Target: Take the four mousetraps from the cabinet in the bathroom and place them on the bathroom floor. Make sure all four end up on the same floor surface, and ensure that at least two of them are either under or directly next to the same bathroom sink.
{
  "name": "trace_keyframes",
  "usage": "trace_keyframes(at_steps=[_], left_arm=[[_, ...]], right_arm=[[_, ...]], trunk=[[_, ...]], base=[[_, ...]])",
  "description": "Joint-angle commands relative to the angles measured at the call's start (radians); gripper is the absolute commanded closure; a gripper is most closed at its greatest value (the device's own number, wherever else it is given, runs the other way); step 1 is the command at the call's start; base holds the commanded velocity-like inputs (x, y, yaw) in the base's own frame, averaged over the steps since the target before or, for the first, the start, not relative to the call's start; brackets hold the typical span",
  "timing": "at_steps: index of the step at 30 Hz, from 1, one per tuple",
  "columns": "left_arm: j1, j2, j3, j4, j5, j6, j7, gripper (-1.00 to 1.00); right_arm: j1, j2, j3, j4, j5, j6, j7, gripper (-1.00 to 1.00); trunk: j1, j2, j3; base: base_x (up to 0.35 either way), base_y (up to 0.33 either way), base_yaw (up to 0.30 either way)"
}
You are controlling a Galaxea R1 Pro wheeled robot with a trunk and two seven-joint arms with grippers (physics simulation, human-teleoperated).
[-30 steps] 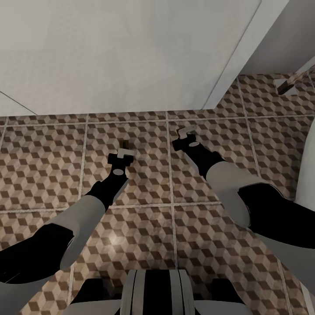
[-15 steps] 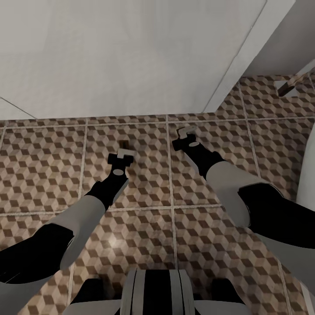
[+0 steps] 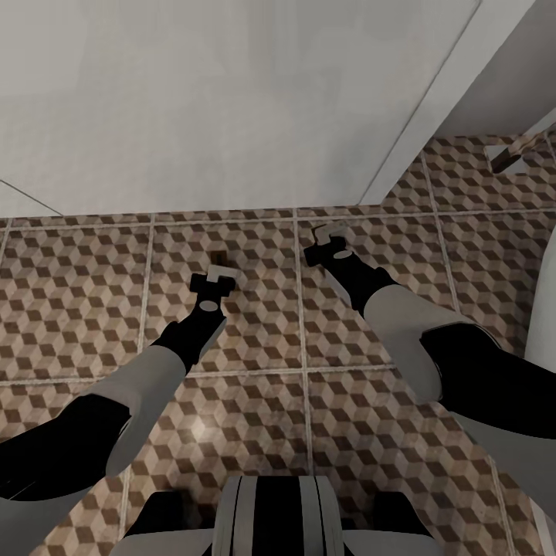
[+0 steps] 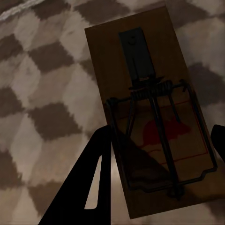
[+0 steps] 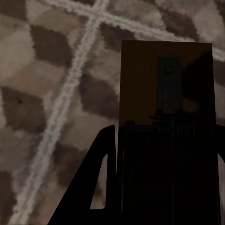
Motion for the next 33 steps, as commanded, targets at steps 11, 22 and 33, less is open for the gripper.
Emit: trace_keyframes(at_steps=[11,22,33], left_arm=[[-0.001,0.000,-0.005,0.011,-0.009,-0.037,0.010,1.00],[-0.001,0.000,-0.005,0.012,-0.009,-0.038,0.010,1.00],[-0.001,0.000,-0.005,0.011,-0.009,-0.038,0.011,1.00]], right_arm=[[0.000,0.000,0.004,-0.002,0.009,0.007,-0.003,1.00],[0.000,0.000,0.004,-0.002,0.009,0.007,-0.003,1.00],[0.000,0.000,0.004,-0.002,0.009,0.007,-0.004,1.00]], trunk=[[0.000,0.000,0.000],[0.000,0.000,0.000],[0.000,0.000,0.000]], base=[[0.000,0.000,0.000],[0.000,0.000,0.000],[0.000,0.000,0.000]])
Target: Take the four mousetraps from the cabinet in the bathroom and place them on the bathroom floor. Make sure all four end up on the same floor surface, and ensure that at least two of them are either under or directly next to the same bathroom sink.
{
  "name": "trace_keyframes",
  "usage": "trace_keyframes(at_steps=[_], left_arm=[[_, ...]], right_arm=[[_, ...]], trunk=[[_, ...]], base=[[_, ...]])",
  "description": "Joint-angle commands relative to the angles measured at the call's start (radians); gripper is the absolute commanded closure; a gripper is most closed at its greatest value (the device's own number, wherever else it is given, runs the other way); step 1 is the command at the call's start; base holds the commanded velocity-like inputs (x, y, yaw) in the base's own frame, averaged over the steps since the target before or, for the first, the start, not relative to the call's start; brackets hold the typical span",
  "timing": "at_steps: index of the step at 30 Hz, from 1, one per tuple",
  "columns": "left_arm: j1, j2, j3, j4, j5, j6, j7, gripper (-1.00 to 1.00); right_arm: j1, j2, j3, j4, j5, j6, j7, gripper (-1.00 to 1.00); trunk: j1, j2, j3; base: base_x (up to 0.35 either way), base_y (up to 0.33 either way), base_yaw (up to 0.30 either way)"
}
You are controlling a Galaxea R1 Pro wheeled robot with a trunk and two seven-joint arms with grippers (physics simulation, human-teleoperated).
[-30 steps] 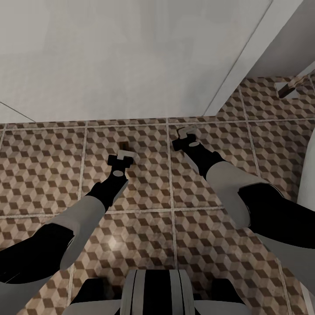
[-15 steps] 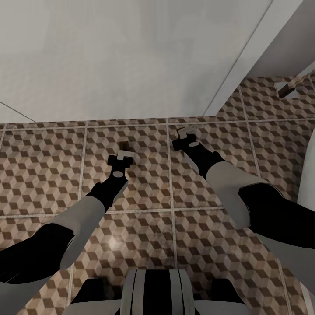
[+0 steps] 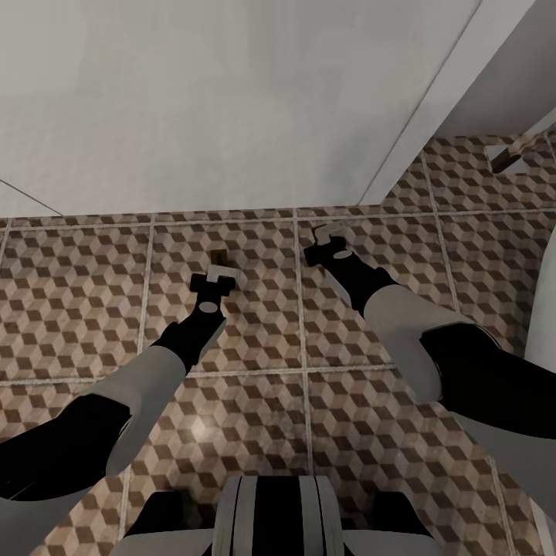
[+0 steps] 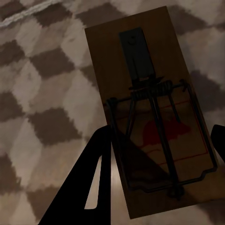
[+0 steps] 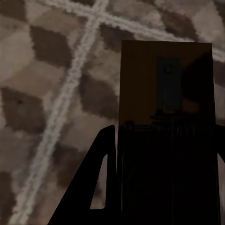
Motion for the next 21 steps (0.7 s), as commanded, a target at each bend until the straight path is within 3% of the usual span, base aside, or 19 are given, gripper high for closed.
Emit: trace_keyframes(at_steps=[1,21], left_arm=[[-0.001,0.000,-0.005,0.001,-0.010,0.001,0.010,1.00],[-0.001,0.000,-0.005,-0.005,-0.009,0.007,0.023,1.00]], right_arm=[[0.000,0.000,0.004,-0.002,0.009,0.008,-0.003,1.00],[0.000,0.000,0.004,-0.002,0.007,0.009,-0.003,1.00]], trunk=[[0.000,0.000,0.000],[0.000,0.000,0.000]], base=[[0.000,0.000,0.000],[0.000,0.000,0.000]])
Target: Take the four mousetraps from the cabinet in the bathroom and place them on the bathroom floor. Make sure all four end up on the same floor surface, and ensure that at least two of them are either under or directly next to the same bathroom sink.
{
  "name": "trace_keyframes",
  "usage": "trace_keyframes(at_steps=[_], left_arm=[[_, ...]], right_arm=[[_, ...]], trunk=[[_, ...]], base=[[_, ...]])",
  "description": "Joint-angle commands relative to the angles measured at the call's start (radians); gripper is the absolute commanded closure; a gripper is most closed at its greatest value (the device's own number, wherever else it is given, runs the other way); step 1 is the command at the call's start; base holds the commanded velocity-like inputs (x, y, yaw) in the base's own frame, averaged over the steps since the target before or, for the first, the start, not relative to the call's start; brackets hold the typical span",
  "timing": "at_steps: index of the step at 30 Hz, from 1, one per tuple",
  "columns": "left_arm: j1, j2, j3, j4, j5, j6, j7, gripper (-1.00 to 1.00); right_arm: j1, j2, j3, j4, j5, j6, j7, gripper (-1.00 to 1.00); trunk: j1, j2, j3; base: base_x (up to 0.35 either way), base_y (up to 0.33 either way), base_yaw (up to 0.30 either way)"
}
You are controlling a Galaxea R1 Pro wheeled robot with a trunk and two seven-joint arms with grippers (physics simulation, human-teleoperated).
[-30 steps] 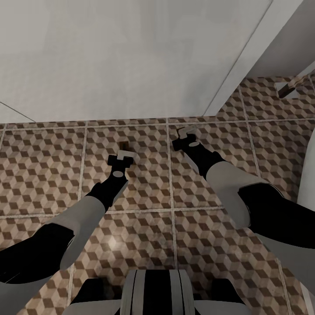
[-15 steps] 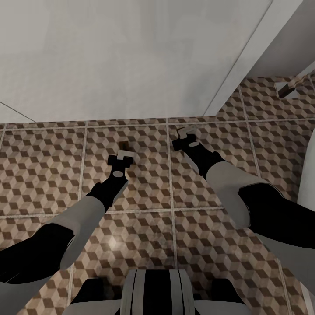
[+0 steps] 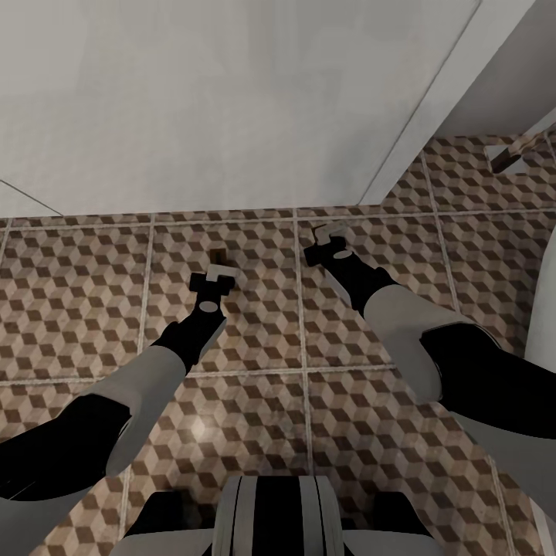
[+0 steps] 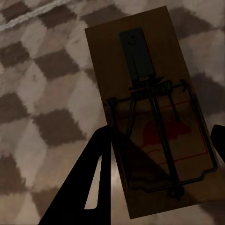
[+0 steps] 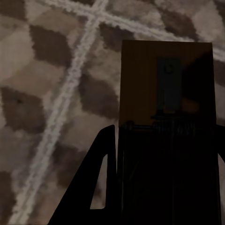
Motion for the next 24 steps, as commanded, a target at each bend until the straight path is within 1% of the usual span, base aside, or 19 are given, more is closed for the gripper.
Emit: trace_keyframes(at_steps=[1,24], left_arm=[[-0.001,0.000,-0.005,0.001,-0.010,0.001,0.011,1.00],[0.001,0.001,-0.005,0.006,-0.009,0.003,0.013,1.00]], right_arm=[[0.000,0.000,0.004,-0.001,0.009,0.008,-0.002,1.00],[0.000,0.000,0.005,0.000,0.009,0.009,-0.001,1.00]], trunk=[[0.000,0.000,0.000],[0.000,0.000,0.000]], base=[[0.000,0.000,0.000],[0.000,0.000,0.000]])
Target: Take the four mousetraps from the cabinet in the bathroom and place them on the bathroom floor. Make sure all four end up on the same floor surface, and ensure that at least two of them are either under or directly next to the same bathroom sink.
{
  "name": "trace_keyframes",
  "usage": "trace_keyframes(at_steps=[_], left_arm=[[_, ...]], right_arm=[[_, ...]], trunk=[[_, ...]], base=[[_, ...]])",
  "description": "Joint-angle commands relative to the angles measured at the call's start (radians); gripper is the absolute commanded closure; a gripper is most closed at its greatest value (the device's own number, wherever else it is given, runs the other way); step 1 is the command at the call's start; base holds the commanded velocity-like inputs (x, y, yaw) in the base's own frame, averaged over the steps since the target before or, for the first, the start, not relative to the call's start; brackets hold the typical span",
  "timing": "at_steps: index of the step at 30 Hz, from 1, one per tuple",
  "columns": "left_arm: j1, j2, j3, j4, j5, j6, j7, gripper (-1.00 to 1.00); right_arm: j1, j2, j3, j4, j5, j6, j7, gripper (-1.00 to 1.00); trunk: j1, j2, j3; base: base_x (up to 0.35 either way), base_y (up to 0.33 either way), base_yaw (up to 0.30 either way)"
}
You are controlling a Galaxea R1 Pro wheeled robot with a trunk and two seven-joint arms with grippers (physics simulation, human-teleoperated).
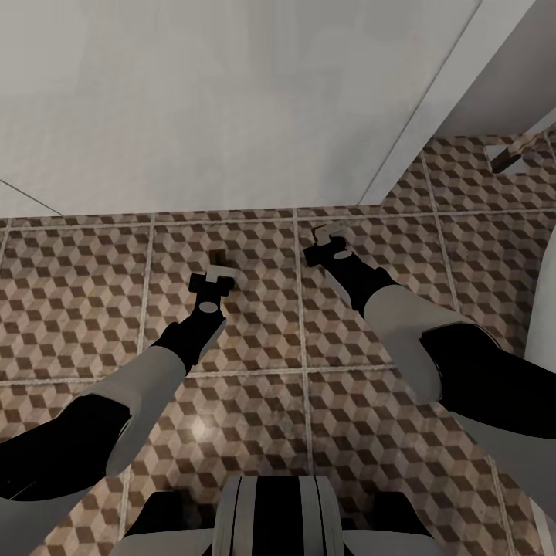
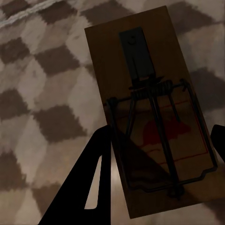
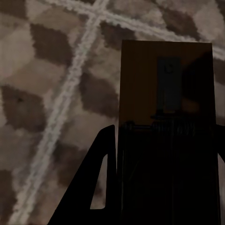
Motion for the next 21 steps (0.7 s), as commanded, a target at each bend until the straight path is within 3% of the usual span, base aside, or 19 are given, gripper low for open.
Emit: trace_keyframes(at_steps=[1,21], left_arm=[[-0.001,0.000,-0.005,0.001,-0.010,0.001,0.010,1.00],[0.001,0.000,-0.005,0.003,-0.009,0.001,0.010,1.00]], right_arm=[[0.000,0.000,0.004,-0.002,0.009,0.008,-0.003,1.00],[0.000,0.000,0.004,0.003,0.009,0.003,-0.001,1.00]], trunk=[[0.000,0.000,0.000],[0.000,0.000,0.000]], base=[[0.000,0.000,0.000],[0.000,0.000,0.000]])
